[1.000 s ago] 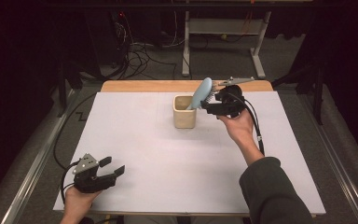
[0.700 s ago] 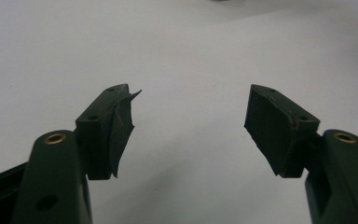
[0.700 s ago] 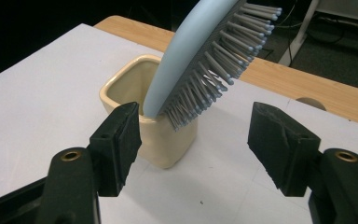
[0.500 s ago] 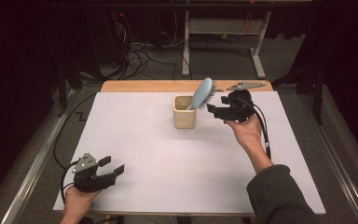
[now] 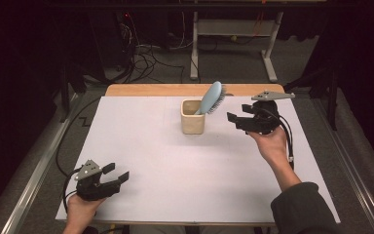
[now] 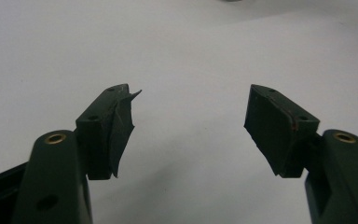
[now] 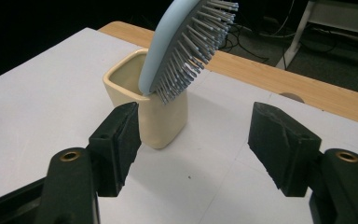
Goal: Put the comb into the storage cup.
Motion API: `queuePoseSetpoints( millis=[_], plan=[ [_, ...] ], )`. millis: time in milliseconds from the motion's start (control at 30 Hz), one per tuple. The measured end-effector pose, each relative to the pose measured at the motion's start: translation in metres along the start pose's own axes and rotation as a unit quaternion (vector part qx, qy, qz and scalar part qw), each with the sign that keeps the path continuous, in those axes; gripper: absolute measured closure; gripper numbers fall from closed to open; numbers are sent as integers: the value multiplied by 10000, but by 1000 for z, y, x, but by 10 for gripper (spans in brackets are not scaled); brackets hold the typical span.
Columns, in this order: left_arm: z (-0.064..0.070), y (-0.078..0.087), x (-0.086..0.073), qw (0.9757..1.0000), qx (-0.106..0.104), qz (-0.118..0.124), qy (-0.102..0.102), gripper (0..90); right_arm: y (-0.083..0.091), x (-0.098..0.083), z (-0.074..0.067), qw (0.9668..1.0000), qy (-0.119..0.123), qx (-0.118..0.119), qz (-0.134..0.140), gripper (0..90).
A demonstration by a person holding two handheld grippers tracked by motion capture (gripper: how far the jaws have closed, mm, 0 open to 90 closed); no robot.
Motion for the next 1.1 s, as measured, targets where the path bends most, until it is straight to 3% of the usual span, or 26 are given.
queuePoseSetpoints(
  millis=[300,800,1100],
  plan=[
    [2,1,0,10000,23,-17,-85,326,11,-6,0,9998,-48,69,180,344],
    [2,0,0,9999,50,-39,-116,327,28,-31,8,9997,-132,78,198,353],
    [2,1,0,9999,61,-28,-127,327,36,-36,12,9997,-133,63,219,354]
  ],
)
Point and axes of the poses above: each handheld gripper's, and its own axes: y roughly backward along the jaws, x roughly out of its top, z roughly to its right, the point moved 9 cm from there along -y, roughly forward along the jaws, and after that the axes turned 10 degrees about -x, right-handed, at the moved point
